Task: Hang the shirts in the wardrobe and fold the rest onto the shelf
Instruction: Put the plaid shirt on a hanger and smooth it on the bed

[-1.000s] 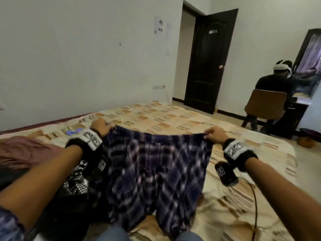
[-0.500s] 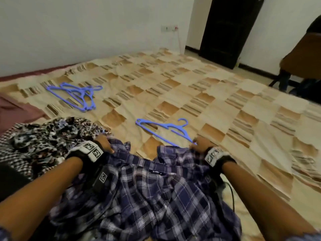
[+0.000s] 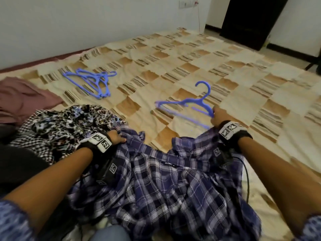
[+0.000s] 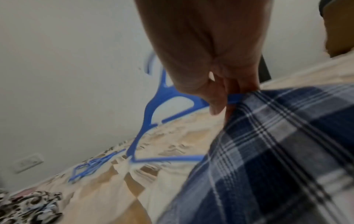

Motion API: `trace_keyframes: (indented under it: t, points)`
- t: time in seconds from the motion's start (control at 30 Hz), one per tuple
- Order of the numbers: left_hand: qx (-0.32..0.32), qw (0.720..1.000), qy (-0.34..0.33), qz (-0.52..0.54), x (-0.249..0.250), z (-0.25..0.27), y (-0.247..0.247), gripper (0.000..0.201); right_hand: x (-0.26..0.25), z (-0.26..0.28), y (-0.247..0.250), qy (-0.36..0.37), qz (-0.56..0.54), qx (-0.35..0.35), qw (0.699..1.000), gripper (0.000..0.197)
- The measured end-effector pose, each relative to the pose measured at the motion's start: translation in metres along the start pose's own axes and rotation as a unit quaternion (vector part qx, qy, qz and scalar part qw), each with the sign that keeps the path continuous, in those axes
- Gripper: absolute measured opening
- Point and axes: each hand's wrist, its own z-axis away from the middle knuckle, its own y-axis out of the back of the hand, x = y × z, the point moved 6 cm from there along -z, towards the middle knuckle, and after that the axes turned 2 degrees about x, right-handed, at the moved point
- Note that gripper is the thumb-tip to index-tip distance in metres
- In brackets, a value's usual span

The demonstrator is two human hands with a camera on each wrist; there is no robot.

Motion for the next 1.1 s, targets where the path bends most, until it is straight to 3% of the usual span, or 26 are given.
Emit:
trace_keyframes:
  t: [0.13,0.2,0.37,0.43,0.53,0.6,0.7,0.87,1.0,1.1]
  points:
    - [0.068,0.988,-0.105,0.092,0.038,0.044,0.029,0.03,-0.022,0.044,0.112,0.062,-0.145,0.194,0.968,0.024]
    - [0.113,0.975,-0.15,0.117,0.051,0.071,0.049,0.027,-0.029,0.078,0.163,0.085,-0.21,0.248,0.942,0.019]
    - [0.187,0.948,-0.201,0.161,0.076,0.147,0.088,0.017,-0.038,0.168,0.242,0.14,-0.17,0.279,0.935,0.028]
    - [0.198,0.938,-0.228,0.171,0.083,0.172,0.099,0.014,-0.043,0.203,0.26,0.183,-0.216,0.255,0.925,0.027]
    - [0.215,0.917,-0.284,0.179,0.095,0.214,0.115,0.019,-0.052,0.254,0.268,0.209,-0.269,0.138,0.93,0.03]
    - [0.22,0.917,-0.286,0.17,0.099,0.234,0.122,0.013,-0.054,0.278,0.26,0.23,-0.158,0.084,0.957,0.03]
    - [0.247,0.919,-0.251,0.177,0.096,0.248,0.132,0.03,-0.051,0.299,0.247,0.221,0.002,0.077,0.972,0.023]
    - [0.241,0.917,-0.27,0.169,0.098,0.256,0.14,0.014,-0.067,0.325,0.23,0.23,-0.066,0.032,0.97,0.02]
    - [0.28,0.907,-0.271,0.161,0.115,0.29,0.141,0.015,-0.083,0.331,0.212,0.218,-0.082,0.069,0.97,0.028]
    - [0.291,0.905,-0.296,0.089,0.131,0.315,0.133,0.014,-0.08,0.32,0.205,0.165,-0.08,0.149,0.972,0.035]
